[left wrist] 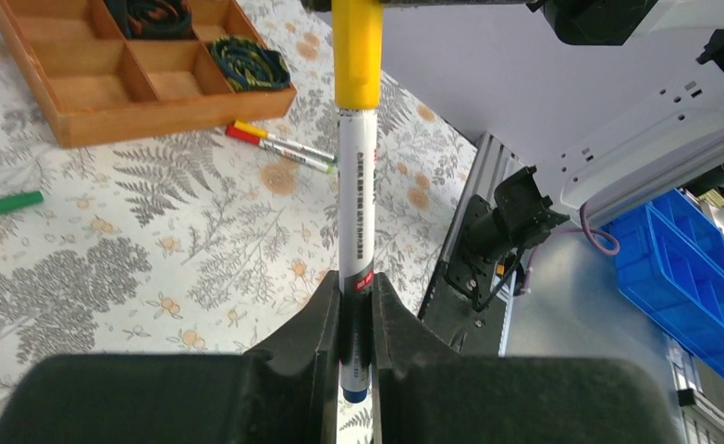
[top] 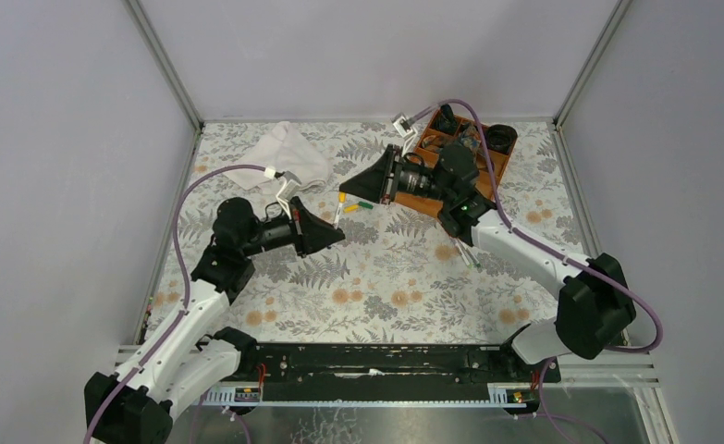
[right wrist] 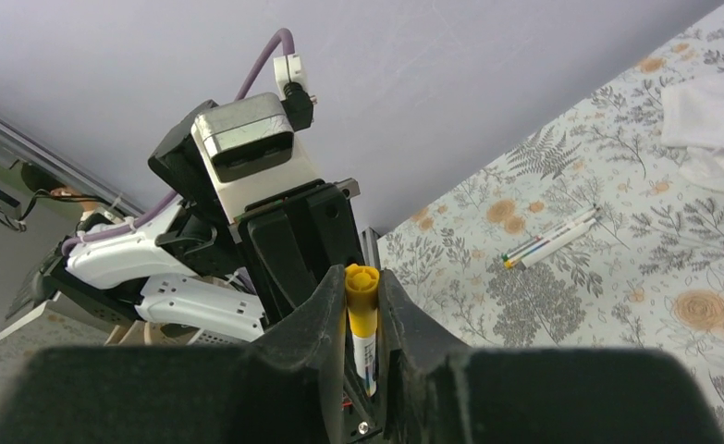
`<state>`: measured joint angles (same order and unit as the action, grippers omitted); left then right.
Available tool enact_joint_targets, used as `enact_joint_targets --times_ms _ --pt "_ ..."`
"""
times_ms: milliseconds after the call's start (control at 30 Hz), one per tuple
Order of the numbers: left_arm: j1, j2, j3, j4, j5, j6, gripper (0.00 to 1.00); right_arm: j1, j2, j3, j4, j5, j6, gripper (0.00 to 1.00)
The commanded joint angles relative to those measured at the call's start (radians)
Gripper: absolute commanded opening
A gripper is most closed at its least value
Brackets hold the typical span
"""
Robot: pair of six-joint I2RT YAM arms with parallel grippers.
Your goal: Insert the pens into the pen caps
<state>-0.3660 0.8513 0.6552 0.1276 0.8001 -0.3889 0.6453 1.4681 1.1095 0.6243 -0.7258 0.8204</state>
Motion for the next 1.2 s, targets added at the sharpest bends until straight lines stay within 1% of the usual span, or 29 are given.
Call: enact_joint_targets --times_ms 0,200,433,600,733,800,867,967,1033,1100,1167 --pt "-0.001 -0.004 0.004 0.109 0.007 -0.011 0.0 0.017 -0.035 -0.103 0.009 -0.058 -0.018 0.0" --pt "-0.001 0.001 0.004 0.113 0.007 -0.013 0.0 0.078 -0.036 -0.179 -0.013 -0.043 -0.045 0.0" --pt "0.001 -0.013 -0.001 0.121 -0.013 -0.012 0.0 0.166 -0.025 -0.26 0.008 -0.017 -0.04 0.0" --pt "0.014 -0.028 -0.011 0.137 -0.025 -0.026 0.0 0.181 -0.035 -0.325 0.02 -0.014 -0.029 0.0" --pt "0.018 -0.018 -0.008 0.136 -0.016 -0.024 0.0 0.182 -0.066 -0.315 -0.009 0.007 -0.03 0.01" --pt "0.019 -0.009 -0.006 0.133 0.0 -0.025 0.0 0.181 -0.084 -0.29 -0.022 0.039 -0.03 0.08" --pt "0.018 -0.001 -0.004 0.13 0.016 -0.027 0.0 0.182 -0.099 -0.258 -0.033 0.079 -0.031 0.19" --pt "0.018 -0.001 -0.006 0.127 0.016 -0.027 0.0 0.181 -0.117 -0.207 -0.066 0.138 -0.039 0.44" --pt "0.018 -0.003 -0.008 0.124 0.015 -0.026 0.0 0.18 -0.135 -0.19 -0.075 0.177 -0.044 0.58" --pt "0.018 -0.004 -0.008 0.122 0.015 -0.026 0.0 0.182 -0.153 -0.176 -0.085 0.206 -0.052 0.66" --pt "0.018 -0.004 -0.008 0.123 0.016 -0.026 0.0 0.182 -0.166 -0.158 -0.103 0.228 -0.061 0.68"
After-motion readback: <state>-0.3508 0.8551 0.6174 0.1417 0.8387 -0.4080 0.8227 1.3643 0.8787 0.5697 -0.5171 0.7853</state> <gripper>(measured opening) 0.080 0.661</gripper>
